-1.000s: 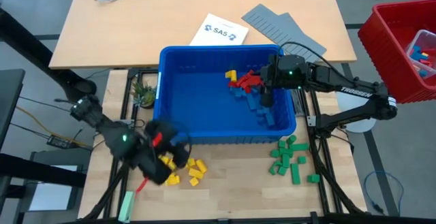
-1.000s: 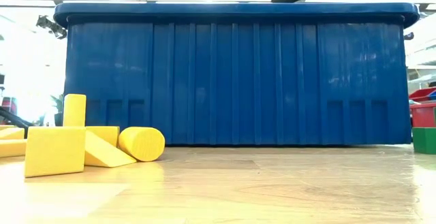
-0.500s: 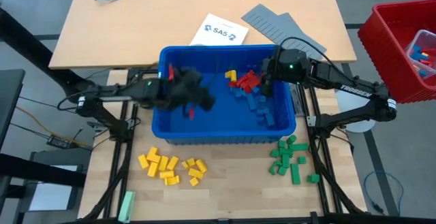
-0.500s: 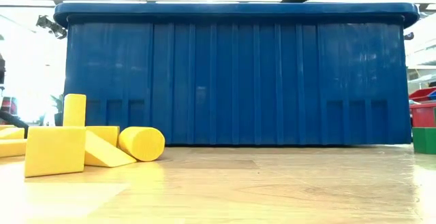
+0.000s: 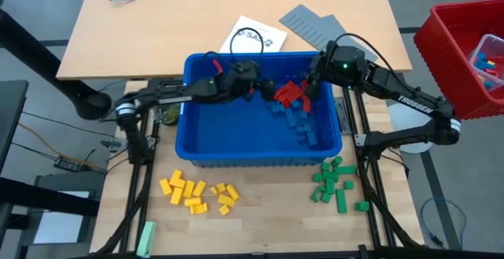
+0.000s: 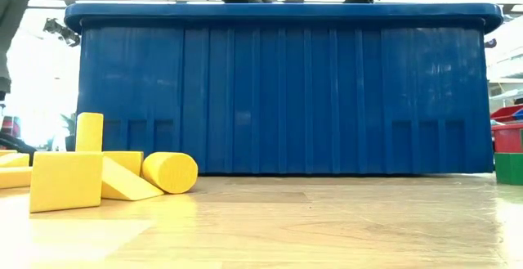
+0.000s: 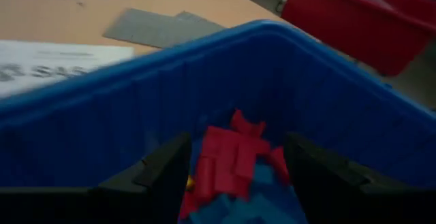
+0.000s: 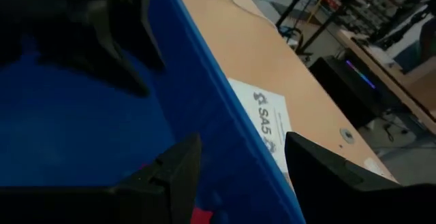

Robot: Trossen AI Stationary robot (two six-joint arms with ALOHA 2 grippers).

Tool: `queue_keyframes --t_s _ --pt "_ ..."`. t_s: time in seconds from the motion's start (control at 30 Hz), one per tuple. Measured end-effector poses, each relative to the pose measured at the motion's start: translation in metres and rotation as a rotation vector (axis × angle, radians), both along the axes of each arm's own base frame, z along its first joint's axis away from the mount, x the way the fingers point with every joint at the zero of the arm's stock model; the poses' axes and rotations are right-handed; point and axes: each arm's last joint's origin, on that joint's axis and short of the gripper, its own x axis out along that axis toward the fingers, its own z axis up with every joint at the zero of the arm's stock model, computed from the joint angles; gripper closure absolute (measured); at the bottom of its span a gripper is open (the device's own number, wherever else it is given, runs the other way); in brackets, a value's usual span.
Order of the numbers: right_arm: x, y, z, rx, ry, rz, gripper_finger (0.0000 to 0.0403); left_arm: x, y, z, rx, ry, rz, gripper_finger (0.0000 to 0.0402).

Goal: Sort blocks
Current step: Remove the yellow block from the blue bin

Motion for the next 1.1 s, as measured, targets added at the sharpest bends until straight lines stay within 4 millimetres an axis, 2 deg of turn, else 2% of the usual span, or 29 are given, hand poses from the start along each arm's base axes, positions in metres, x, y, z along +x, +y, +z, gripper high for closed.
queue_keyframes --t_s 0.1,0.27,0.5,0.6,0.7,0.9,0.97,1.1 --pt "-0.002 -0.002 -0.002 0.009 0.017 -0.010 0.0204 0.016 0.013 -0.020 -0.027 -0.054 -0.031 0.0159" --pt "-0.002 -0.005 -0.002 0.014 0.016 -0.015 0.0204 0.036 0.035 -0.050 -0.056 -0.041 -0.006 0.0159" --pt "-0.004 -0.008 -0.003 0.048 -0.001 0.038 0.0204 0.070 0.055 -0.068 -0.137 0.074 -0.013 0.0164" --pt "-0.004 -0.009 -0.003 0.064 -0.009 0.059 0.0204 0.077 0.066 -0.071 -0.169 0.148 0.040 0.0174" --pt "-0.005 -0.011 -0.003 0.078 -0.019 0.062 0.0204 0.082 0.076 -0.084 -0.182 0.182 0.065 0.0184" --pt "-0.007 -0.013 -0.003 0.097 -0.025 0.077 0.0204 0.094 0.081 -0.131 -0.254 0.217 0.107 0.0194" --pt "-0.007 -0.014 -0.003 0.097 -0.028 0.074 0.0204 0.095 0.080 -0.133 -0.190 0.248 0.160 0.0196" --pt "-0.007 -0.016 -0.011 0.112 -0.007 0.069 0.0204 0.097 0.082 -0.117 -0.159 0.166 0.165 0.0199"
